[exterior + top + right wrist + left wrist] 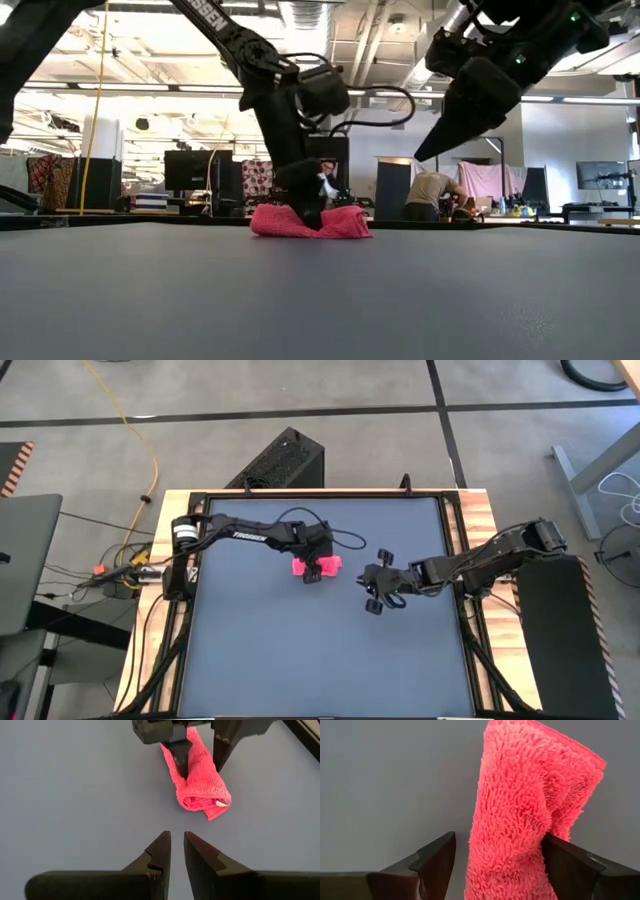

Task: Roll towel
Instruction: Move the light red towel to the middle left of the table

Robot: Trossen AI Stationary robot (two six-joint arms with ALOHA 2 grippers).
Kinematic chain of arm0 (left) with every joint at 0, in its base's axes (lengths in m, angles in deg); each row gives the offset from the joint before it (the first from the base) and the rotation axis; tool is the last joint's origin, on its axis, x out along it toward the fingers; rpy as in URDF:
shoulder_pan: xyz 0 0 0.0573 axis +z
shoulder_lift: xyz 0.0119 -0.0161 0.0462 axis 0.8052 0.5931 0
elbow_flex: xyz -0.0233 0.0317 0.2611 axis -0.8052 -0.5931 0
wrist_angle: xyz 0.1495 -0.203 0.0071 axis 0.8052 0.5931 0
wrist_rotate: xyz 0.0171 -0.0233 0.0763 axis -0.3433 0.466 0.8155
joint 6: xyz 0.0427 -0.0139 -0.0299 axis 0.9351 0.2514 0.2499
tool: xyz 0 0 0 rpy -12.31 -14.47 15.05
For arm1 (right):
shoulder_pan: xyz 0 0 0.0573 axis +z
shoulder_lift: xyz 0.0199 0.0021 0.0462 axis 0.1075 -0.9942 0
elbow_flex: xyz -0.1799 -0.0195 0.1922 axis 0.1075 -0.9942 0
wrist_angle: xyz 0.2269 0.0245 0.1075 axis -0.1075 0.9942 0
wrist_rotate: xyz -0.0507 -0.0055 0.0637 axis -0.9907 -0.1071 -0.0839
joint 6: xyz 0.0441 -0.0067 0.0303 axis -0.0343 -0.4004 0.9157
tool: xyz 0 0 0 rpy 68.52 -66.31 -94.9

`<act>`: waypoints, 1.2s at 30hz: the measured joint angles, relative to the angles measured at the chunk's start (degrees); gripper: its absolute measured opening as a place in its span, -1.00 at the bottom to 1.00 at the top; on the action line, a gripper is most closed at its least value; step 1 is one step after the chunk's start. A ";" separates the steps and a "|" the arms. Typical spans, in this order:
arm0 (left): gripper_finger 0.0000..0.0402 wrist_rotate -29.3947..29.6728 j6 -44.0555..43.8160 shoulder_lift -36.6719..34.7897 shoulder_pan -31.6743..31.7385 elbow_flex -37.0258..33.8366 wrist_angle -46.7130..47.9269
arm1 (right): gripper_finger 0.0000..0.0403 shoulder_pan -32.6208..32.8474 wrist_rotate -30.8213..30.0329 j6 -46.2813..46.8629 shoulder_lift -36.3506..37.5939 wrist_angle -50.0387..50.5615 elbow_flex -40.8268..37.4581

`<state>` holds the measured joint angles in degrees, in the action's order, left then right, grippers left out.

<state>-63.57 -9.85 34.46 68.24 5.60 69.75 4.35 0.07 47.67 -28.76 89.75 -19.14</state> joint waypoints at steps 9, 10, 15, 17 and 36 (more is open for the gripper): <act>-0.06 -3.66 -3.08 -0.04 1.17 -0.16 3.07 | -0.61 -0.02 -0.98 -0.68 0.00 -2.16 0.00; -0.19 -3.91 -3.32 -0.51 1.25 -0.26 3.73 | -0.61 -0.02 -0.98 -0.68 0.00 -2.15 0.00; -0.88 -6.74 -6.94 -3.73 2.25 -0.43 6.33 | -0.61 -0.02 -0.98 -0.68 0.00 -2.08 0.00; -0.92 -8.68 -9.58 -5.48 2.80 -0.43 6.21 | -0.61 -0.02 -0.98 -0.66 0.00 -1.86 0.00; -0.96 0.88 -74.06 -48.97 -14.56 -44.91 -16.56 | -0.61 2.08 -0.98 -2.16 0.00 -2.83 0.02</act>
<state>-62.70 -83.90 -14.51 53.68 -39.31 53.19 6.43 -0.92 45.51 -28.76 86.92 -19.12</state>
